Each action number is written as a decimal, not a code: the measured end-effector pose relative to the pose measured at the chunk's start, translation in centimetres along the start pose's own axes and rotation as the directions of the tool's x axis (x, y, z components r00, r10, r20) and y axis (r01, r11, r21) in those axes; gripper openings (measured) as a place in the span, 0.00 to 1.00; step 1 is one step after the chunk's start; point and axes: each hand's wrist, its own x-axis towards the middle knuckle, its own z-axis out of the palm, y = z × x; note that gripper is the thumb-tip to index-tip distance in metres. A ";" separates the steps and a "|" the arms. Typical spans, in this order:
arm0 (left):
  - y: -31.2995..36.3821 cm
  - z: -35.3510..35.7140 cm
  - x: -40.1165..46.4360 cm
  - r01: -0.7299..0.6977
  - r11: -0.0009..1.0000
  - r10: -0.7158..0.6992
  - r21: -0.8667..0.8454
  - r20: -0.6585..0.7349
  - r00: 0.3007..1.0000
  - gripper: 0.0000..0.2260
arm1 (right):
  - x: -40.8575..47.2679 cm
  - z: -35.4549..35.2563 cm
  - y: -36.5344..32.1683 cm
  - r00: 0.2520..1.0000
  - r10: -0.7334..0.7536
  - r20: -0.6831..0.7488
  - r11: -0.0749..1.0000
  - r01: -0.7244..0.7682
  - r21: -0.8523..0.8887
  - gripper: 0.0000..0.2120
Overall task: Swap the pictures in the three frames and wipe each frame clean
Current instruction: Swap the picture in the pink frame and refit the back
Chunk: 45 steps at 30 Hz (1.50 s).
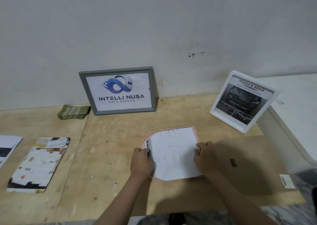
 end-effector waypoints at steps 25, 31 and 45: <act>1.4 0.5 -0.6 -0.339 0.881 0.294 0.331 0.179 0.939 0.31 | -1.2 0.1 -1.1 0.945 -0.213 0.250 0.944 0.265 -0.198 0.33; 7.0 2.8 -2.1 -0.369 0.925 0.353 0.091 0.154 0.923 0.28 | -1.7 -4.2 2.8 0.999 0.005 0.036 0.996 -0.002 -0.088 0.27; 20.4 11.5 -7.3 -0.107 0.992 0.092 0.060 0.210 0.973 0.10 | 0.1 -14.9 16.4 0.955 0.296 -0.019 0.931 -0.292 -0.220 0.21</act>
